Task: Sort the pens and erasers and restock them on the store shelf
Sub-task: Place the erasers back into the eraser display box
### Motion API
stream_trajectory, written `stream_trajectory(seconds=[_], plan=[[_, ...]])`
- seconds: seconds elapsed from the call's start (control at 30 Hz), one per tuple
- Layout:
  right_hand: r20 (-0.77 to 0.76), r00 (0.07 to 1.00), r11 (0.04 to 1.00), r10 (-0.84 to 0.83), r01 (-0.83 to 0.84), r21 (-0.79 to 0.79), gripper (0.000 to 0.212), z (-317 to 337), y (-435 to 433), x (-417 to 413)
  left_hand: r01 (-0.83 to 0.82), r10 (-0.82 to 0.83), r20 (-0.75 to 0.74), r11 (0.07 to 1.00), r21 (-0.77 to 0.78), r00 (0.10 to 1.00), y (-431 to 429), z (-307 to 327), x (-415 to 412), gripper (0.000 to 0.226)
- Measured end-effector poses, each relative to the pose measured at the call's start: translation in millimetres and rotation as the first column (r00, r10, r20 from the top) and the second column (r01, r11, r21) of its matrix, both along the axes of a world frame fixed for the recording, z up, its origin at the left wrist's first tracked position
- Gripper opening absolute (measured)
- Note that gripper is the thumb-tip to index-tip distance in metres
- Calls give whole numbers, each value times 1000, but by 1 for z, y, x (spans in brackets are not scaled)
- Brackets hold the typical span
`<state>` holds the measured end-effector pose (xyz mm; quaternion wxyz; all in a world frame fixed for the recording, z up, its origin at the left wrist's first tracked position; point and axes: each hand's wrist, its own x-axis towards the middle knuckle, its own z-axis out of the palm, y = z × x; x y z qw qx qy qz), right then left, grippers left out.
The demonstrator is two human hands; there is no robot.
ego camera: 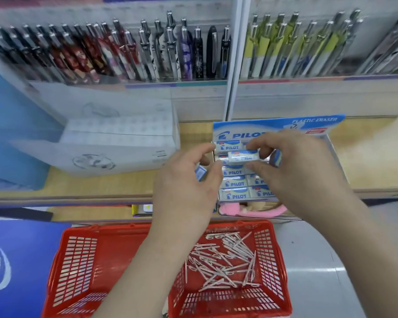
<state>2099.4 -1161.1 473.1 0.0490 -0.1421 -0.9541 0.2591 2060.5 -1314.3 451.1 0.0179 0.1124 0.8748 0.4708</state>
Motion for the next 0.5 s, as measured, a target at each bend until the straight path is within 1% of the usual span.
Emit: stream_trajectory(seconds=[0.13, 0.3, 0.5], plan=[[1, 1000, 1000, -25, 25, -2, 21, -7, -11, -7, 22, -27, -63, 996, -82, 998, 5, -3, -5, 31], [-28, 998, 998, -60, 59, -36, 18, -13, -15, -7, 20, -34, -96, 990, -142, 995, 6, -4, -8, 31], [-31, 998, 997, -55, 53, -59, 15, -14, -19, -9, 14, -42, -130, 977, -211, 991, 8, -3, -9, 29]])
